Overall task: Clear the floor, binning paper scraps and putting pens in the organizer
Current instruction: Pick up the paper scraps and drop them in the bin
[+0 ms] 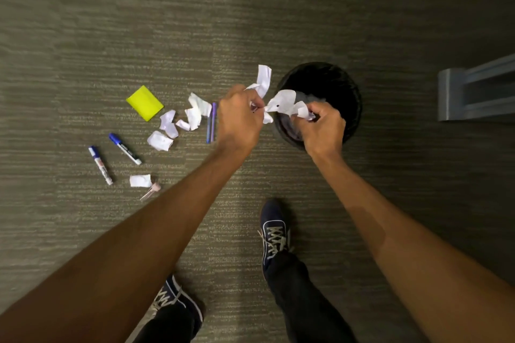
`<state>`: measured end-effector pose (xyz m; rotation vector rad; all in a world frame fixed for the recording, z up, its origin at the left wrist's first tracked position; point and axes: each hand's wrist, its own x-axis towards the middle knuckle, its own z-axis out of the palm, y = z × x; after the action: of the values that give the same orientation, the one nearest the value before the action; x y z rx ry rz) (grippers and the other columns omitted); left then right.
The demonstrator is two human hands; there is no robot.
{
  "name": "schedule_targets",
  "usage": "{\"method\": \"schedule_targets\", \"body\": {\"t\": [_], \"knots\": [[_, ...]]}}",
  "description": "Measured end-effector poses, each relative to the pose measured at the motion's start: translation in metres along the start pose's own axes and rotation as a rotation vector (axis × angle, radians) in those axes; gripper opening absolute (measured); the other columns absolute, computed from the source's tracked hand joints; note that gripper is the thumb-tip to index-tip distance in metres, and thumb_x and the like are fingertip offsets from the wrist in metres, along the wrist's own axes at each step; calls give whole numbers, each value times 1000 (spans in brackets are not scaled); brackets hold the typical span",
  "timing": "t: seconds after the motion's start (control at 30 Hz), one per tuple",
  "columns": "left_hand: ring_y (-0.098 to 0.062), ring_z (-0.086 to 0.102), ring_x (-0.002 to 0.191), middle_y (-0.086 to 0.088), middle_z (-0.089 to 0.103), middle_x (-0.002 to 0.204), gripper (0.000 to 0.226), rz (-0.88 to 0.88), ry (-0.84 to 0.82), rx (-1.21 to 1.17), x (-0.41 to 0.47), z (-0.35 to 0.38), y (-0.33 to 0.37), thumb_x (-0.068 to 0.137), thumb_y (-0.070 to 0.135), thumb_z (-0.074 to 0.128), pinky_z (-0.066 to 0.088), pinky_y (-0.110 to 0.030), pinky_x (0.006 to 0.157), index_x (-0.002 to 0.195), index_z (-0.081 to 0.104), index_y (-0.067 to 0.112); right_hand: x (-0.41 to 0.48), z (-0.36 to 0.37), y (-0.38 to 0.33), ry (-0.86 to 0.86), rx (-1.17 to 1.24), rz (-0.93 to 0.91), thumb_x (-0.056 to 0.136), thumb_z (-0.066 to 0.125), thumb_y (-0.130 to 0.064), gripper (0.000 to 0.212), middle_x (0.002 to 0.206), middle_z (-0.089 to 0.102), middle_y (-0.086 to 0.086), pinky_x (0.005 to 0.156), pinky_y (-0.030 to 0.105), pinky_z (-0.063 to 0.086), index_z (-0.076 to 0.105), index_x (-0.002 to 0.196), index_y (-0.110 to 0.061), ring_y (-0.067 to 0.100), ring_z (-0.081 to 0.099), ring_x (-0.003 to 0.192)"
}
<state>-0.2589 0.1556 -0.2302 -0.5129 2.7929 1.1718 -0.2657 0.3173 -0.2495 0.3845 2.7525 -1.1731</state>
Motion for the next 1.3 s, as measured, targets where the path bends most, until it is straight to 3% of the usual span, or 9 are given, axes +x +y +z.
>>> {"method": "schedule_targets", "body": {"t": [0.1,0.2,0.37,0.5,0.6,0.77,0.97,1.1,1.3], "knots": [[-21,63,84,-12,68,98,11,33,-74,20,14,31,22,82,0,70,29,-12,68,84,77,8,20,-12,21,16,-4,52,79,70,0,11,78,65,27,66,45,47,65,77,10,30,59,70],[-26,64,93,-12,65,106,16,60,-175,81,27,67,31,86,-2,65,34,-19,70,91,76,8,40,-11,48,-23,-114,51,82,66,1,10,80,67,17,65,37,46,65,73,-1,21,58,75],[-34,63,100,-16,60,115,26,118,-347,224,38,112,28,90,-7,57,52,-37,80,107,72,4,62,0,81,-106,-295,19,91,63,-6,25,111,66,16,80,33,51,72,114,-8,29,63,102],[-40,62,108,-19,56,123,46,89,-485,284,42,131,23,91,0,59,51,-41,85,135,56,12,75,7,93,-201,-323,31,97,55,-14,28,121,62,18,82,22,41,66,121,-8,30,59,111],[-38,59,115,-18,47,136,68,67,-547,269,43,135,20,87,5,66,50,-38,90,148,42,21,78,9,94,-247,-413,-4,94,58,-15,31,130,54,18,86,36,49,59,125,-8,37,58,114],[-36,42,139,-19,32,157,69,218,-513,255,40,125,19,88,11,66,49,-48,104,151,39,13,70,2,88,-275,-622,-124,90,66,-27,51,145,42,12,74,40,49,50,137,-14,34,57,116],[-32,25,152,-17,24,165,59,356,-279,360,15,86,18,100,31,51,32,-48,118,152,36,7,46,-15,67,-254,-664,-232,89,64,-27,66,159,27,18,100,50,45,39,148,-11,38,39,136],[-32,13,155,-17,10,168,69,320,-220,468,-5,48,5,102,46,39,19,-48,124,158,22,9,24,-19,37,-230,-598,-303,90,63,-20,64,157,29,21,106,50,43,40,149,-10,40,39,136],[-31,7,156,-16,4,169,77,160,-188,556,-49,-10,-47,100,54,36,15,-51,124,161,13,12,-22,0,-14,-259,-591,-467,95,58,-21,68,155,32,18,106,51,39,26,155,-13,35,40,136]]}}
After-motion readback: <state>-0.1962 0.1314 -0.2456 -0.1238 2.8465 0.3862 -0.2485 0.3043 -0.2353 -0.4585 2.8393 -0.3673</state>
